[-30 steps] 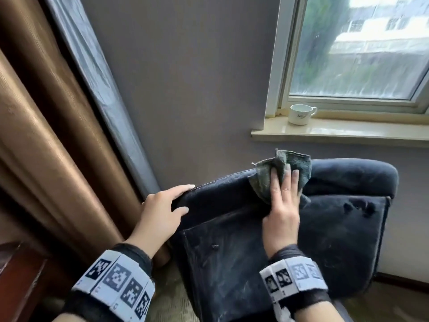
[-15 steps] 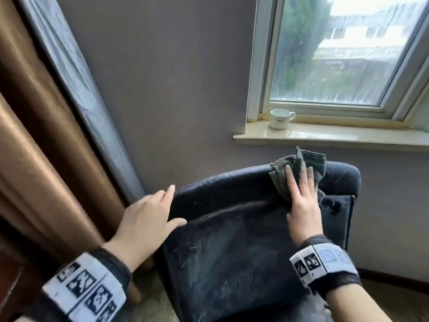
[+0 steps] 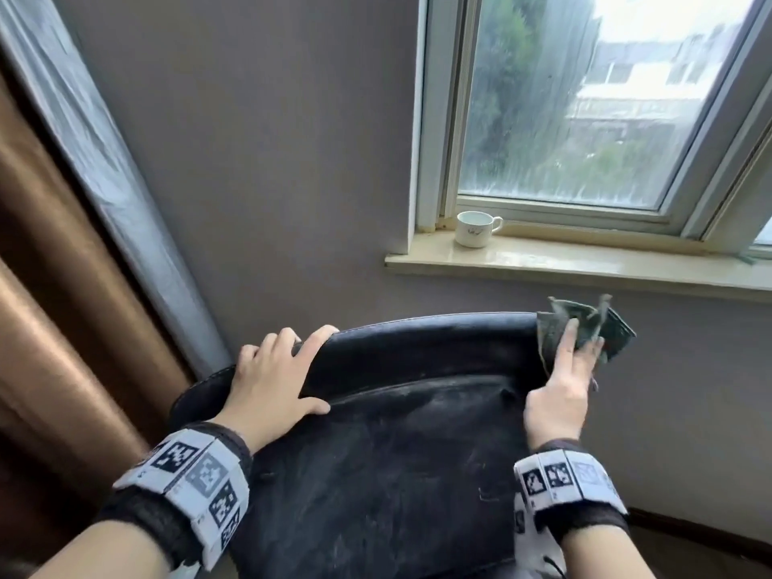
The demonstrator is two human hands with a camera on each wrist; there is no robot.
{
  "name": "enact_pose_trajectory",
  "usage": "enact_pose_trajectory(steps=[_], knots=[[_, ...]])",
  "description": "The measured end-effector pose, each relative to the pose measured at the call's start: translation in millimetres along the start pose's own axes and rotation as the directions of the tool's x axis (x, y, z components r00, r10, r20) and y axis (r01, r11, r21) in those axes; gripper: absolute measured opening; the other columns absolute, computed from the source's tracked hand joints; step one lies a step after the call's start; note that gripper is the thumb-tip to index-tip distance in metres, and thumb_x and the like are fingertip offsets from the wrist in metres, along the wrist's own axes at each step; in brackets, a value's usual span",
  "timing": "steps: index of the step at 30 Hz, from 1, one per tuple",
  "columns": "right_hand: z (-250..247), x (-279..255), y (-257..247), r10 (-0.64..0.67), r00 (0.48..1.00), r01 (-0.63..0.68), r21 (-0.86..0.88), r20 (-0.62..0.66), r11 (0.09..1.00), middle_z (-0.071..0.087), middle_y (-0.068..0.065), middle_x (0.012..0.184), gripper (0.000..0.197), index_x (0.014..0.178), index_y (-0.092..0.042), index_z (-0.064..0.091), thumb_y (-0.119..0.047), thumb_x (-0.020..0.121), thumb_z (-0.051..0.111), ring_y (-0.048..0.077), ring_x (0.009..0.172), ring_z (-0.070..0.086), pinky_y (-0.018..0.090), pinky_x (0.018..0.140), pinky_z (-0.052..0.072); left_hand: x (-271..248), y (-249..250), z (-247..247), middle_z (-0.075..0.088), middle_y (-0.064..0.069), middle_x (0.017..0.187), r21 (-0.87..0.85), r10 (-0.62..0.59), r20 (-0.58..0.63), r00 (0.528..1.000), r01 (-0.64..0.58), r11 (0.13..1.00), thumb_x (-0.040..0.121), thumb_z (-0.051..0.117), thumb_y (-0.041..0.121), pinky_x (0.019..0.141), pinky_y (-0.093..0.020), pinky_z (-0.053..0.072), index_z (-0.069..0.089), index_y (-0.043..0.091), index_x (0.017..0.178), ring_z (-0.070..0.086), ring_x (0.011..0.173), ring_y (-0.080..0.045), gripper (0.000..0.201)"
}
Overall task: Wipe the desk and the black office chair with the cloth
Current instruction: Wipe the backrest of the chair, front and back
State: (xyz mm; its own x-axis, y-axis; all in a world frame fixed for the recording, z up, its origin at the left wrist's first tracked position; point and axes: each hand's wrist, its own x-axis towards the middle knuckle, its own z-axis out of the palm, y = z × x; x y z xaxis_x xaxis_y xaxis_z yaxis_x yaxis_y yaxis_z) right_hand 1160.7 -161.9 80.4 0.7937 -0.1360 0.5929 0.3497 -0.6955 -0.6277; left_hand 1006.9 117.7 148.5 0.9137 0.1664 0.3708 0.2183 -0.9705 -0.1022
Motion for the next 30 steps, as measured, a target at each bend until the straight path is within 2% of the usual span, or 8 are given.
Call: enact_pose_trajectory(steps=[3, 9, 15, 17, 22, 25, 27, 30], knots=[[20, -15, -40, 0.065, 0.996, -0.059, 0.080, -0.069, 0.995, 0.013, 0.028, 0.151, 0.092, 0.146, -0.006, 0.024, 0.019, 0.057, 0.028, 0.041, 0.142, 0.007, 0.046, 0.116, 0.015, -1, 2, -6, 0.047, 0.000, 0.098, 0.015, -0.067, 0.126, 0.990, 0.066, 0.998, 0.060, 0.080, 0.056, 0.079, -0.036, 0.036, 0.031, 0.034, 0.144, 0.052, 0.094, -0.023, 0.100], [22, -52, -48, -0.541, 0.820, 0.536, 0.080, 0.186, 0.840, 0.030, 0.015, 0.149, 0.083, 0.141, -0.007, 0.035, 0.012, 0.061, 0.029, 0.028, 0.142, 0.018, 0.042, 0.116, 0.015, -14, -10, -2, 0.046, 0.001, 0.076, -0.046, -0.051, -0.022, 0.998, 0.050, 0.998, 0.034, 0.091, 0.051, 0.061, -0.034, 0.037, 0.038, 0.031, 0.127, 0.056, 0.067, -0.025, 0.110], [26, -13, -55, -0.026, 0.995, 0.030, 0.047, -0.097, 0.998, 0.028, 0.026, 0.147, 0.090, 0.140, -0.002, 0.039, 0.015, 0.052, 0.033, 0.039, 0.140, 0.018, 0.056, 0.111, 0.024, -2, 9, -13, 0.036, 0.004, 0.105, 0.011, -0.094, 0.181, 0.979, 0.093, 0.996, 0.070, 0.071, 0.058, 0.089, -0.034, 0.032, 0.014, 0.038, 0.147, 0.045, 0.107, -0.018, 0.097], [37, -34, -94, -0.114, 0.990, 0.118, 0.041, -0.082, 0.992, 0.032, 0.026, 0.146, 0.086, 0.138, -0.004, 0.044, 0.010, 0.054, 0.030, 0.041, 0.139, 0.020, 0.053, 0.114, 0.015, -2, 8, -16, 0.034, 0.005, 0.112, 0.040, -0.124, 0.242, 0.962, 0.118, 0.992, 0.076, 0.064, 0.060, 0.093, -0.031, 0.028, 0.008, 0.039, 0.148, 0.039, 0.114, -0.016, 0.093], [29, -57, -94, -0.643, 0.750, 0.643, 0.058, 0.151, 0.764, 0.035, 0.015, 0.148, 0.056, 0.135, -0.007, 0.044, 0.007, 0.082, 0.032, 0.029, 0.141, 0.023, 0.047, 0.112, 0.023, -13, -3, -12, 0.045, 0.002, 0.092, -0.017, -0.075, 0.092, 0.993, 0.077, 0.997, 0.052, 0.085, 0.054, 0.076, -0.039, 0.041, 0.027, 0.036, 0.139, 0.055, 0.087, -0.023, 0.106], [10, -16, -34, -0.504, 0.857, 0.512, -0.075, 0.104, 0.856, 0.028, 0.017, 0.150, 0.076, 0.140, -0.008, 0.040, 0.021, 0.070, 0.046, 0.031, 0.141, 0.019, 0.050, 0.112, 0.024, -14, -2, 0, 0.053, -0.005, 0.079, 0.020, 0.020, -0.108, 0.994, -0.018, 1.000, 0.031, 0.091, 0.052, 0.058, -0.039, 0.047, 0.042, 0.026, 0.129, 0.057, 0.066, -0.026, 0.112], [7, -6, -22, -0.282, 0.959, 0.284, -0.088, 0.041, 0.955, 0.025, 0.023, 0.149, 0.095, 0.142, -0.006, 0.035, 0.026, 0.054, 0.047, 0.035, 0.141, 0.015, 0.057, 0.110, 0.024, -12, 3, 4, 0.057, -0.010, 0.087, 0.053, 0.043, -0.158, 0.987, -0.035, 0.998, 0.035, 0.091, 0.051, 0.065, -0.041, 0.049, 0.041, 0.023, 0.133, 0.059, 0.072, -0.029, 0.113], [29, -31, -71, -0.180, 0.984, 0.178, -0.075, -0.013, 0.981, 0.024, 0.030, 0.148, 0.091, 0.142, -0.007, 0.037, 0.013, 0.053, 0.035, 0.043, 0.139, 0.013, 0.060, 0.110, 0.017, -15, 5, 14, 0.058, -0.017, 0.102, 0.094, 0.054, -0.208, 0.977, -0.035, 0.995, 0.044, 0.089, 0.049, 0.078, -0.045, 0.042, 0.036, 0.019, 0.138, 0.057, 0.085, -0.034, 0.112]])
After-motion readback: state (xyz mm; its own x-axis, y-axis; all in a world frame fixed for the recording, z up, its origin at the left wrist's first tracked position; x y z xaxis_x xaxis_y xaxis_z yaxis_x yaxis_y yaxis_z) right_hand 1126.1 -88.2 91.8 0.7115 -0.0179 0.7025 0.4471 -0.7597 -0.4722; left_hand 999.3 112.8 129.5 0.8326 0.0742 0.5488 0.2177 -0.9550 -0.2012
